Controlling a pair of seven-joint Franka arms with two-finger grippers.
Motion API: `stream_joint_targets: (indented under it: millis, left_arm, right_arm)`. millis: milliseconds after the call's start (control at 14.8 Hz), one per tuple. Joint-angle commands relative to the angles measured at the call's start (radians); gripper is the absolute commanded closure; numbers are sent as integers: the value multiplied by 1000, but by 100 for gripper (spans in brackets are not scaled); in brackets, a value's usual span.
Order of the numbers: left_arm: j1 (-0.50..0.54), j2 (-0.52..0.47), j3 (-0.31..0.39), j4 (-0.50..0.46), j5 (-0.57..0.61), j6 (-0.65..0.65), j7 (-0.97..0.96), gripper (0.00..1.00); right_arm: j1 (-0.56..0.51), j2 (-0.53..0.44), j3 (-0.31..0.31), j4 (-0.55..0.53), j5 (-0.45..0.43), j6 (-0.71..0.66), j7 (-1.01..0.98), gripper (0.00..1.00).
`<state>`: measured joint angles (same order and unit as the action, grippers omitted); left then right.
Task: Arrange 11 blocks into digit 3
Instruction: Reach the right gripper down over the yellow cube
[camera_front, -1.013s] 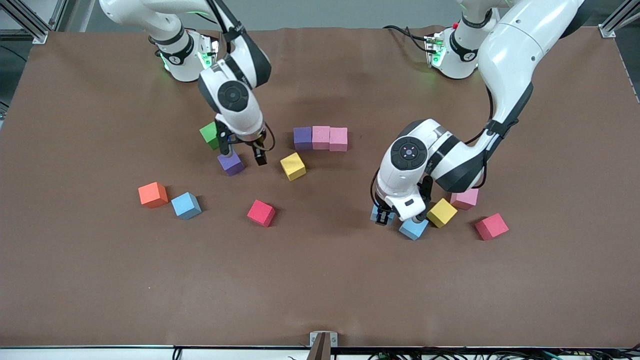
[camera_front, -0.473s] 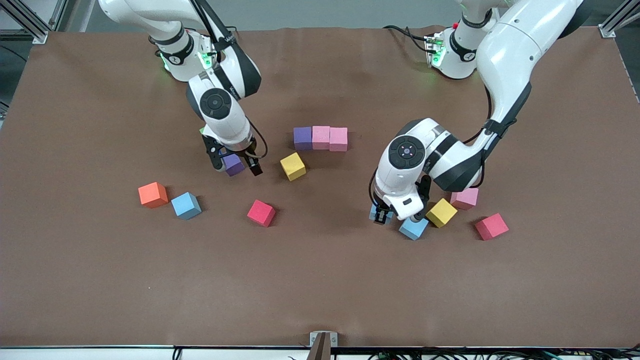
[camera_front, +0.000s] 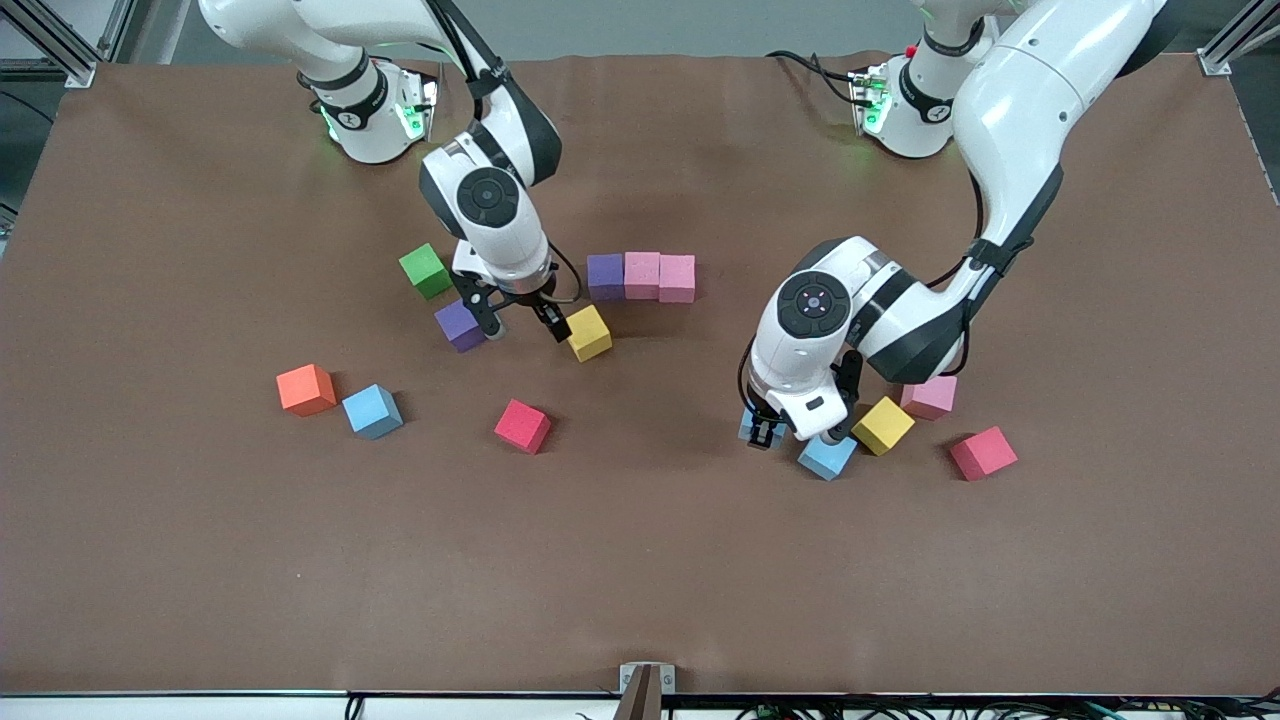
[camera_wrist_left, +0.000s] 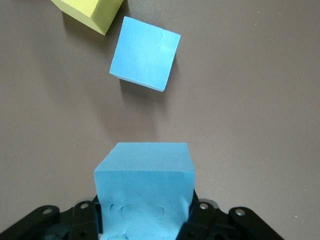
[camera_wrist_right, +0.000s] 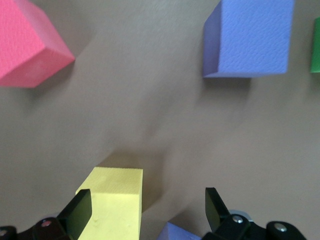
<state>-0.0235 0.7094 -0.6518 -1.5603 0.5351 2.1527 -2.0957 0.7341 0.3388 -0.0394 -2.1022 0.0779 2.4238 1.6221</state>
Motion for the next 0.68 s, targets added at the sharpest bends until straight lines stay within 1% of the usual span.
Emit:
stream_joint_targets:
  millis: [0, 338, 608]
  left_arm:
    - [-3, -4, 0, 6, -14, -14, -7, 45]
    - [-3, -4, 1, 6, -14, -13, -7, 45]
    - [-3, -4, 1, 6, -14, -13, -6, 45]
  right_arm:
    - [10, 63, -2, 69, -1, -9, 9, 0]
    - [10, 138, -2, 158, 0, -9, 48, 0]
    - [14, 152, 0, 168, 0, -11, 51, 0]
